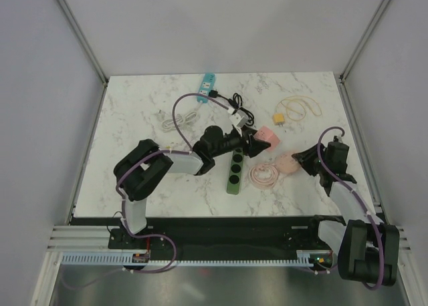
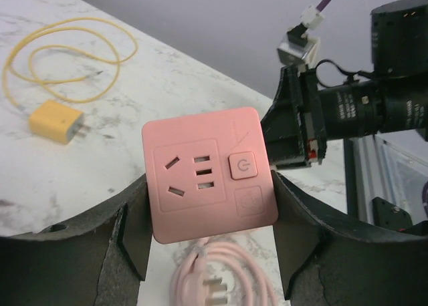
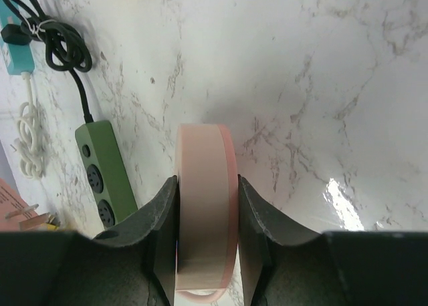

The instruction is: Pull the plug off the socket

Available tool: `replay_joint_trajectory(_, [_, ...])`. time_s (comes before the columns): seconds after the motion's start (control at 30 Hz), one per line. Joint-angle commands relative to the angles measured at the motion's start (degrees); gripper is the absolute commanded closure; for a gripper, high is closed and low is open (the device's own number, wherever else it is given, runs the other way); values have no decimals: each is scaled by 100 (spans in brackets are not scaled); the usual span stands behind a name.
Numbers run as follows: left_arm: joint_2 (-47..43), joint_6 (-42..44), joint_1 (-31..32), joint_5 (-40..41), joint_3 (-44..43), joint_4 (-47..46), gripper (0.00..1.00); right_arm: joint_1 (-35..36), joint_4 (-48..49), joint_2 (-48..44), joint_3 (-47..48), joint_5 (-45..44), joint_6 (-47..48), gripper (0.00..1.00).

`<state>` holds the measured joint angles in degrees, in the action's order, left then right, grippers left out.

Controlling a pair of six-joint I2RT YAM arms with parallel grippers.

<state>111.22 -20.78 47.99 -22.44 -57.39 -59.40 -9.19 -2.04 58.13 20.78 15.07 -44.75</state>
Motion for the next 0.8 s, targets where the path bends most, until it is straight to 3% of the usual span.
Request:
replay_joint_trajectory(0.0, [-662, 661, -35, 475, 324, -267, 98, -109, -192, 268, 321, -1058, 582, 100])
replay_joint_trajectory(0.13, [-1224, 1216, -79, 2012, 657, 270, 98, -215, -103, 760, 717, -1164, 731, 100])
replay_joint_trajectory(0.2, [-1304, 1208, -210, 2909, 702, 594, 98, -250, -182, 1076, 945, -1269, 836, 93])
replay_joint_trajectory(0.23, [-1331, 1199, -246, 3181, 676, 779, 98, -267, -226, 1139, 1016, -1305, 880, 87])
replay_joint_trajectory(0.27, [-1348, 1129, -281, 3706, 650, 954, 98, -276, -322, 1191, 1086, -1348, 967, 73])
replay_joint_trajectory(0.33, [-1366, 1015, -377, 4140, 545, 1436, 98, -276, -358, 1210, 1104, -1436, 1082, 55])
replay_joint_trajectory(0.37, [-1375, 875, -395, 4455, 527, 1527, 98, -285, -419, 1192, 1104, -1472, 1178, 39])
replay_joint_trajectory(0.43, [-1375, 760, -474, 4825, 474, 1816, 98, -276, -638, 1122, 1174, -1707, 1267, 21])
replay_joint_trajectory(0.53, [-1340, 261, -492, 5762, 237, 2684, 98, -276, -1077, 1008, 1367, -1980, 1451, 9])
replay_joint_trajectory(0.7, [-1164, -855, -492, 7469, -360, 4363, 98, -276, -1596, 516, 1552, -2324, 1636, 4])
replay_joint_trajectory(0.77, [-1129, -1208, -492, 7744, -510, 5189, 98, -276, -1659, 271, 1552, -2316, 1671, 3])
